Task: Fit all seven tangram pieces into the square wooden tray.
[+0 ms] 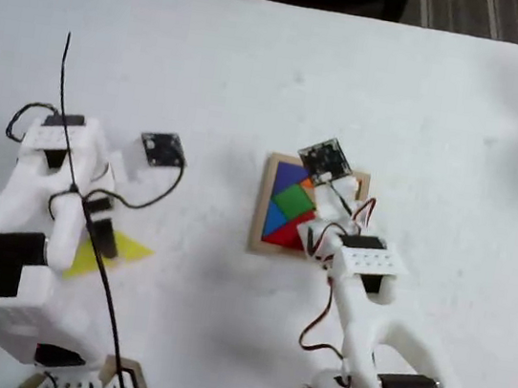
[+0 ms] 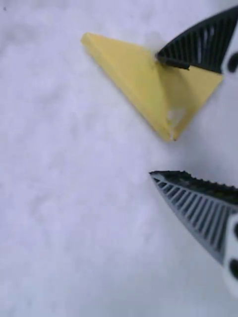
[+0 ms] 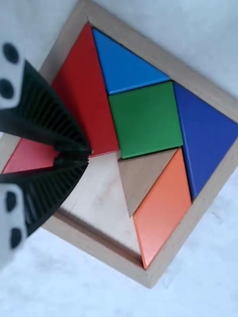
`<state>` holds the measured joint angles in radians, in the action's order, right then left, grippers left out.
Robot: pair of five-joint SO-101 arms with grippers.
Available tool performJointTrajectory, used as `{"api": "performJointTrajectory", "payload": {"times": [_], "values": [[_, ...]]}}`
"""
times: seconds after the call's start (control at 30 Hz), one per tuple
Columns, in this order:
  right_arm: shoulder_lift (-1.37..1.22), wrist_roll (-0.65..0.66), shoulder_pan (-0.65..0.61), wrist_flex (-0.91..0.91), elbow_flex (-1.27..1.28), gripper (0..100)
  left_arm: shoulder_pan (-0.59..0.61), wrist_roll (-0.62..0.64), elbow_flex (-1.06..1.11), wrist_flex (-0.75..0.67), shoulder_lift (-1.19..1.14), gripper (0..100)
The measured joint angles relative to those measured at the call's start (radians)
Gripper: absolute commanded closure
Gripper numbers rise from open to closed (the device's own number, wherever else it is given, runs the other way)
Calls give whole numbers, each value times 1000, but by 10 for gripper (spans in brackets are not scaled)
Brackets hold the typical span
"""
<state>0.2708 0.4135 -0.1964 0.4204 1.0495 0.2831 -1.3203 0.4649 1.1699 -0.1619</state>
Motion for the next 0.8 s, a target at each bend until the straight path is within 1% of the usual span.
{"api": "performJointTrajectory", "payload": {"times": [0.1,0.23,0.3,0.7,0.8], "values": [[0,0,0,0,0,981,5,-18,0,0,-2,675],[0,0,0,0,0,981,9,-100,0,29,-2,675],[0,0,0,0,0,981,14,-120,0,37,-11,675],[0,0,0,0,0,981,12,-129,-11,28,-55,677],[0,0,0,0,0,981,2,-129,-12,29,-57,721]]}}
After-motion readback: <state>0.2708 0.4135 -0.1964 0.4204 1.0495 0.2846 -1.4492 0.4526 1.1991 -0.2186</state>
